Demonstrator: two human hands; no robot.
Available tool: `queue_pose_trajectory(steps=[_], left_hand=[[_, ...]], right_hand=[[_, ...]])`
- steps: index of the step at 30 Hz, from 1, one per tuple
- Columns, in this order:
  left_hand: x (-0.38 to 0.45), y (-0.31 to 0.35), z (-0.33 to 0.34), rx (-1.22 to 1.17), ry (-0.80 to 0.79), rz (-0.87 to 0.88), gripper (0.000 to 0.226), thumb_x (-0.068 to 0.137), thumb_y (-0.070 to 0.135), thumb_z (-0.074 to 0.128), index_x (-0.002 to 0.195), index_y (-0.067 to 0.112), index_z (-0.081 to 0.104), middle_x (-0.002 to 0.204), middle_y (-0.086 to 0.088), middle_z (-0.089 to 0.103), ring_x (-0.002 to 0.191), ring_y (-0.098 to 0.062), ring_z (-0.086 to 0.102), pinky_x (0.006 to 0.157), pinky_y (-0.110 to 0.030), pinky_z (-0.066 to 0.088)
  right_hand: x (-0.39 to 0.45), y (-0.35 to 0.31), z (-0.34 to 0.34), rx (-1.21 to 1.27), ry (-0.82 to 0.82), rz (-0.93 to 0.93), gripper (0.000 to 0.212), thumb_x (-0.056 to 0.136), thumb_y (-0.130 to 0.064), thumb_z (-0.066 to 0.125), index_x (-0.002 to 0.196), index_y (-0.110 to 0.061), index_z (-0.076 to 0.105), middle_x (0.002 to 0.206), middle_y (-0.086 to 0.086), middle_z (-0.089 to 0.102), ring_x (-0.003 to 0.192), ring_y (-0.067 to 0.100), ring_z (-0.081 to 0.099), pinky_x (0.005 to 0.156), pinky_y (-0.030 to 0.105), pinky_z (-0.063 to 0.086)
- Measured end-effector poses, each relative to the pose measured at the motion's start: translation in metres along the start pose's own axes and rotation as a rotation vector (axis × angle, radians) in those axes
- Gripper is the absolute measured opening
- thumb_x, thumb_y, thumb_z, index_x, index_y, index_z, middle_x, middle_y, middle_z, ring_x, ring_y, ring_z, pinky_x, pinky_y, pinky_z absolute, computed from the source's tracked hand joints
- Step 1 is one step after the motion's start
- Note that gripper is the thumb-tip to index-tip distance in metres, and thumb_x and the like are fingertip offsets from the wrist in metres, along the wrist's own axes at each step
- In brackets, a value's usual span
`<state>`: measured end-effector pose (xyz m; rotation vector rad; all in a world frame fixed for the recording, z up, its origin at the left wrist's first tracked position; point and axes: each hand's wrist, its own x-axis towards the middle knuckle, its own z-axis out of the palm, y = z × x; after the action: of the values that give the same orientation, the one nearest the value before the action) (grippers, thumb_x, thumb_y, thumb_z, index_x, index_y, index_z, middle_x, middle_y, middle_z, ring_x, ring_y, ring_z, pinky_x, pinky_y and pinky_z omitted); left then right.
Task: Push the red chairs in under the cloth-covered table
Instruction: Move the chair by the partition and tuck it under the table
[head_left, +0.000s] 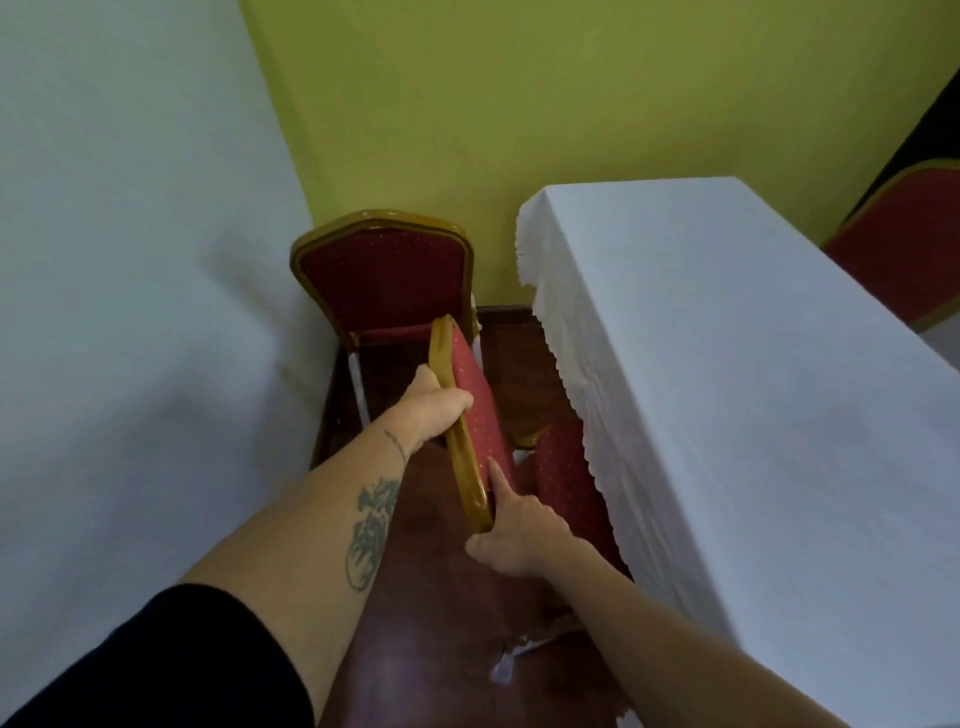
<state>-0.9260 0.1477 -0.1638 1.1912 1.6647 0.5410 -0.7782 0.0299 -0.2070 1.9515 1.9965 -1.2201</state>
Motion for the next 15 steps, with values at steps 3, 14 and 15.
queue_pose_trajectory(steps=[3, 14, 15], left_hand=[[-0.003, 0.000, -0.010, 0.139, -0.108, -0.024, 0.072, 0.087, 0.041, 0.068, 0.144, 0.014, 0.033, 0.128, -0.006, 0.057, 0.112, -0.024, 0.058, 0.092, -0.039, 0.049], [0.066, 0.079, -0.112, 0.419, 0.010, 0.149, 0.067, 0.092, 0.044, 0.062, 0.150, 0.018, 0.042, 0.141, -0.011, 0.054, 0.119, -0.030, 0.057, 0.083, -0.037, 0.051], [0.079, 0.084, -0.123, 0.464, 0.031, 0.184, 0.064, 0.090, 0.042, 0.063, 0.147, 0.018, 0.047, 0.141, -0.011, 0.056, 0.121, -0.030, 0.056, 0.086, -0.035, 0.049]], right_hand=[[0.006, 0.004, -0.035, 0.028, -0.217, -0.033, 0.121, 0.074, -0.058, 0.071, 0.160, -0.031, -0.010, 0.160, 0.009, 0.037, 0.136, 0.033, 0.047, 0.110, 0.045, 0.042], [0.060, -0.072, -0.174, 0.091, 0.077, -0.227, 0.079, 0.078, -0.055, 0.068, 0.148, -0.029, 0.040, 0.122, -0.007, 0.058, 0.103, 0.010, 0.055, 0.077, 0.027, 0.042], [0.071, -0.081, -0.180, 0.075, 0.096, -0.225, 0.081, 0.079, -0.053, 0.068, 0.150, -0.028, 0.038, 0.132, -0.002, 0.057, 0.108, 0.013, 0.053, 0.082, 0.029, 0.040]])
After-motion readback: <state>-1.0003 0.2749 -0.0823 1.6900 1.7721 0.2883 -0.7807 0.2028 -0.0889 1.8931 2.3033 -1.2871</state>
